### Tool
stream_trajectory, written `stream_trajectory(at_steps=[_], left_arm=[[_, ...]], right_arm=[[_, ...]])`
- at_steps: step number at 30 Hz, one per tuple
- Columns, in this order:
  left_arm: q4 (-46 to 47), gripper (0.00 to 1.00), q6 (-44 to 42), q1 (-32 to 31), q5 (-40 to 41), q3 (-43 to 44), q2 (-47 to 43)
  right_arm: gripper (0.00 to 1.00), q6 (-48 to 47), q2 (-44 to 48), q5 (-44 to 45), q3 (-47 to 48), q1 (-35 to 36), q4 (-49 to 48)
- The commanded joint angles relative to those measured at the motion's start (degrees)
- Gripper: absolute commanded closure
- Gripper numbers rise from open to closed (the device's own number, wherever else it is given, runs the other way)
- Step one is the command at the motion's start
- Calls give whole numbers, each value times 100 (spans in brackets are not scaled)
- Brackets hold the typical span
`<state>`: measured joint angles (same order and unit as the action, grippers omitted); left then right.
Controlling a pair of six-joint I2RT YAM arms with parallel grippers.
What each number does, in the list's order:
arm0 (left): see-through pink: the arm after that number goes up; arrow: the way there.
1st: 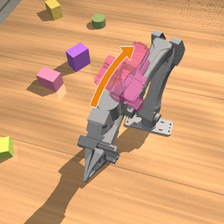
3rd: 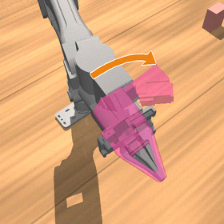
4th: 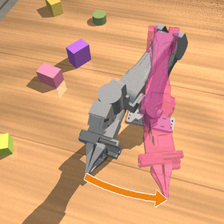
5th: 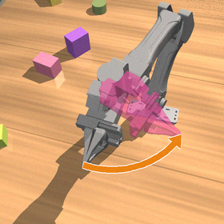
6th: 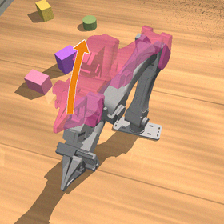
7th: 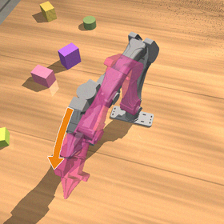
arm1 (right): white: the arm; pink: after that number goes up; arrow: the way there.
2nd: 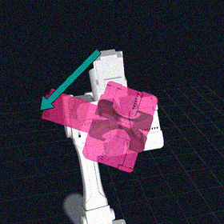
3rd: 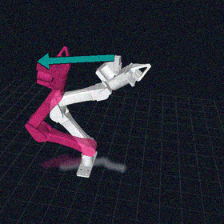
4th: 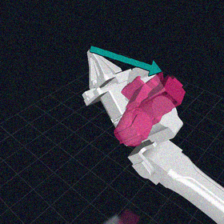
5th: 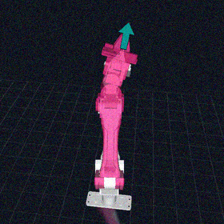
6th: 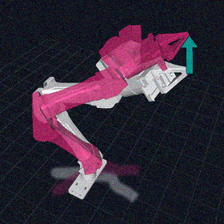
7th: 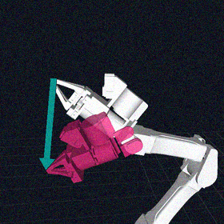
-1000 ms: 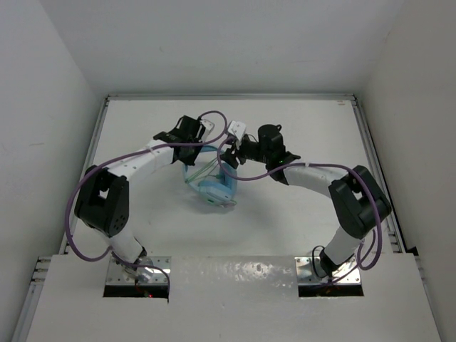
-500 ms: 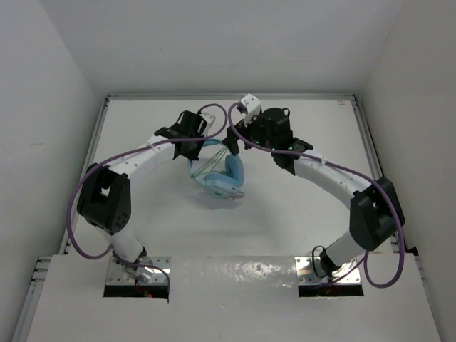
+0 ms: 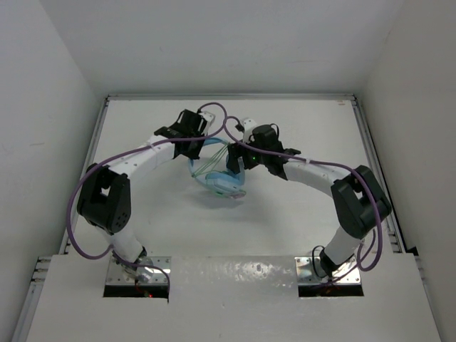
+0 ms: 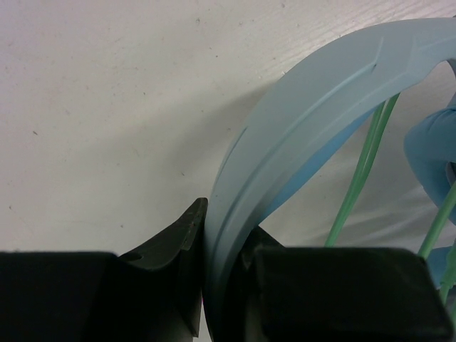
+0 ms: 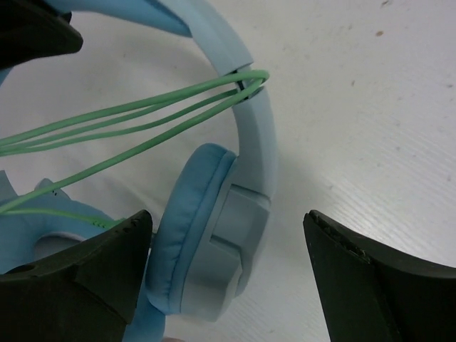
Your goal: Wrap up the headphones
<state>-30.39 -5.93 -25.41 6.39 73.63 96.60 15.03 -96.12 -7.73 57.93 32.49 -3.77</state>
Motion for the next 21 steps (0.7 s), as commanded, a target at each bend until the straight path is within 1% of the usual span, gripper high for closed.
stream_trajectory(at_steps=[1, 2, 5, 6, 9, 10, 11, 12, 15, 18, 19, 20, 21], left_arm=[[367, 100, 198, 27, -226, 363, -176], [367, 100, 198, 36, -235, 372, -176], [385, 100, 198, 36, -226, 363, -238], [385, 100, 198, 27, -218, 346, -255], [438, 100, 172, 27, -191, 311, -317], [455, 100, 154, 27, -174, 293, -317], [455, 100, 128, 27, -173, 293, -317], [455, 100, 110, 27, -173, 293, -299], [464, 100, -13, 27, -200, 302, -256], [517, 90, -39, 36, -121, 319, -229], [525, 76, -39, 27, -112, 371, -203], [517, 67, -48, 27, -129, 398, -185], [517, 48, -39, 27, -156, 424, -176]], right_arm=[[16, 149, -170, -186, 51, 64, -159], [17, 219, -223, -107, 52, 64, -168], [31, 360, -443, -10, 121, 64, -177], [45, 395, -495, -1, 174, 64, -116], [66, 457, -610, -9, 376, 64, 52], [80, 518, -584, -10, 377, 64, 26], [86, 536, -566, 25, 359, 64, 8], [100, 589, -540, 69, 342, 64, -53], [100, 642, -426, 341, 315, 64, -10], [100, 677, -338, 693, 350, 64, 156], [100, 668, -303, 754, 394, 64, 201], [100, 677, -294, 920, 412, 64, 262], [100, 660, -276, 966, 438, 64, 341]])
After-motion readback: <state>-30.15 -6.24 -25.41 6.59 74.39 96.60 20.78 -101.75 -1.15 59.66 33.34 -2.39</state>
